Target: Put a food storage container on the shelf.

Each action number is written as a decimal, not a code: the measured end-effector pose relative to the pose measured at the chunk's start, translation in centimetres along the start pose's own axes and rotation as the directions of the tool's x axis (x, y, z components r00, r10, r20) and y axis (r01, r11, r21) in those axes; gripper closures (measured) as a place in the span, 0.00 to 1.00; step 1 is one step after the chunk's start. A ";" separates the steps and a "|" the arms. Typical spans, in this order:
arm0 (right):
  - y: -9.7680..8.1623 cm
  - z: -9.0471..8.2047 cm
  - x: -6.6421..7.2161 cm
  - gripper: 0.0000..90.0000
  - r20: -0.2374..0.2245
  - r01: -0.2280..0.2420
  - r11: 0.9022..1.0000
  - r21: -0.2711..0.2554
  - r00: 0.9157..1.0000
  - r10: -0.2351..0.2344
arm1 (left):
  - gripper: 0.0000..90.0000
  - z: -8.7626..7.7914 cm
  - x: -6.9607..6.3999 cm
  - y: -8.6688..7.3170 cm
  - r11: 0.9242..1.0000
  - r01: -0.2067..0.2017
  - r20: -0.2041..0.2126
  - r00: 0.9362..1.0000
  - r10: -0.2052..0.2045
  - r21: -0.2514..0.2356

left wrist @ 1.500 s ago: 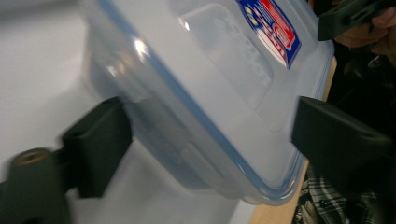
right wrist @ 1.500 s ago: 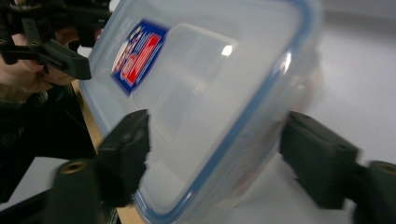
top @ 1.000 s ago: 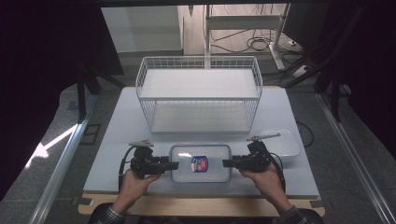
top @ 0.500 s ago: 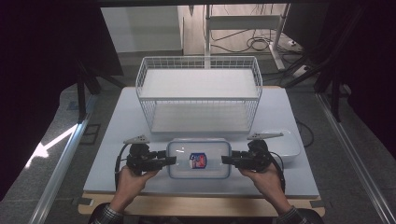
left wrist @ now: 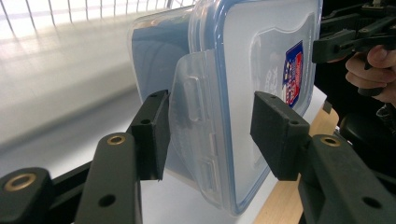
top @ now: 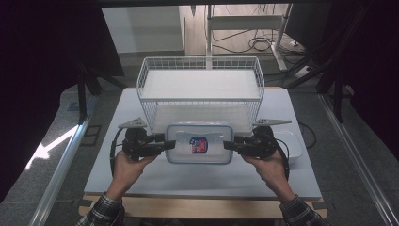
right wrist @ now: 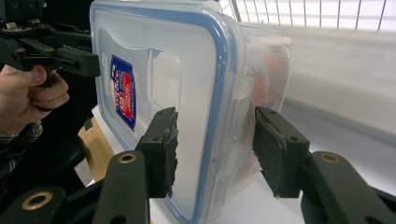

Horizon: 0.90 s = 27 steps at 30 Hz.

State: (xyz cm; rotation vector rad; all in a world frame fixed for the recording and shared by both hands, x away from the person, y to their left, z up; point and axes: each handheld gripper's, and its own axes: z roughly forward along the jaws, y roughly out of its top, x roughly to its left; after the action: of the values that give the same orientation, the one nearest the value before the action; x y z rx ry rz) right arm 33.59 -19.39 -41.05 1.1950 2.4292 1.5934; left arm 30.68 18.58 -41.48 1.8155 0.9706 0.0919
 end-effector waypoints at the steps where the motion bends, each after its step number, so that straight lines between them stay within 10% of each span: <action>1: 0.3 -0.1 0.0 0.57 -0.001 0.004 1.000 -0.006 1.000 -0.004 | 0.54 -0.1 0.0 0.3 1.000 -0.003 -0.001 1.000 0.002 -0.004; 27: 8.9 -1.4 0.7 0.57 0.025 0.076 0.995 -0.072 0.997 -0.074 | 0.54 -2.2 0.6 7.8 0.996 -0.033 -0.016 0.999 0.031 -0.087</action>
State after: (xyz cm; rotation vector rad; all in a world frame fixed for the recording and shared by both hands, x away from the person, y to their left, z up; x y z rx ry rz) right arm 37.77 -18.33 -33.15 1.0912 2.3507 1.6242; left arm 34.52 19.48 -34.42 1.7524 0.9340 0.1655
